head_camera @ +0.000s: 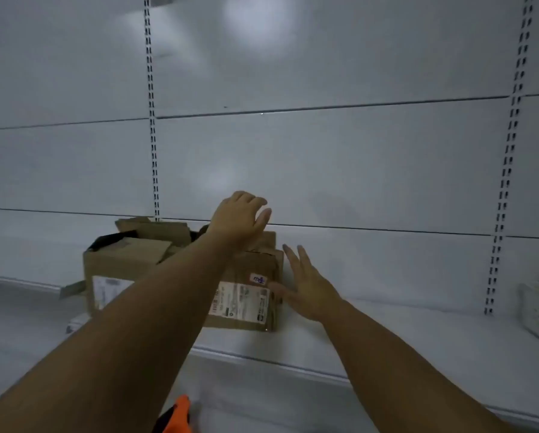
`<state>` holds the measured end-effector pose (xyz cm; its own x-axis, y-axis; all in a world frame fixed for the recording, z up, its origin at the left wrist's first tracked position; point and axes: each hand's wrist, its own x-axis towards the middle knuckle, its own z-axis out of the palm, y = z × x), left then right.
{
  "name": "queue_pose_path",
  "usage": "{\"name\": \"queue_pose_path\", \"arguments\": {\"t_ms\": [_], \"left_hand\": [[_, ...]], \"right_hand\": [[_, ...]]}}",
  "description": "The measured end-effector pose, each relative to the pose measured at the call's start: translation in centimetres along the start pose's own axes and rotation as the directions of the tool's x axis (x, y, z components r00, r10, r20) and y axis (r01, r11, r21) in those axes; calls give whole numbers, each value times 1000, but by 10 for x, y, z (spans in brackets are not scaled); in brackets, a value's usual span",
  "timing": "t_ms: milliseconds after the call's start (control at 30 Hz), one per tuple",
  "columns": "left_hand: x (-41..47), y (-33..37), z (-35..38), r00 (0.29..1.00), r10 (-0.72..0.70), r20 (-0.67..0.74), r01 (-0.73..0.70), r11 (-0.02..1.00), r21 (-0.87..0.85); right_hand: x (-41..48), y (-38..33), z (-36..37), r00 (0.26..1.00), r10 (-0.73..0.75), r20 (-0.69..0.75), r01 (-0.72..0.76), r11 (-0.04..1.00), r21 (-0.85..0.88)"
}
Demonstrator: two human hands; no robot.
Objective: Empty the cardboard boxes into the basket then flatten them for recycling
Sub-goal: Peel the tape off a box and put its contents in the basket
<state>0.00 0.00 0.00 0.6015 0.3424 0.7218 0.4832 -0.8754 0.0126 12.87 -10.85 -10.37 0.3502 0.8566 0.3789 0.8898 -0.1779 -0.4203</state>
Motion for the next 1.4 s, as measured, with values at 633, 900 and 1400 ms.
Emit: {"name": "queue_pose_path", "arguments": {"t_ms": [633,900,1400], "left_hand": [[18,25,21,968,-36,-248,-70,911,-407],[12,66,80,924,67,378,252,636,-729],[-2,84,130,849,30,528,513,191,-837]], "right_hand": [[-11,58,-59,674,670,-311,-344,657,671],[-49,75,-30,578,790,204,-378,37,925],[-88,76,-103,936,107,-336,-132,990,-54]]}}
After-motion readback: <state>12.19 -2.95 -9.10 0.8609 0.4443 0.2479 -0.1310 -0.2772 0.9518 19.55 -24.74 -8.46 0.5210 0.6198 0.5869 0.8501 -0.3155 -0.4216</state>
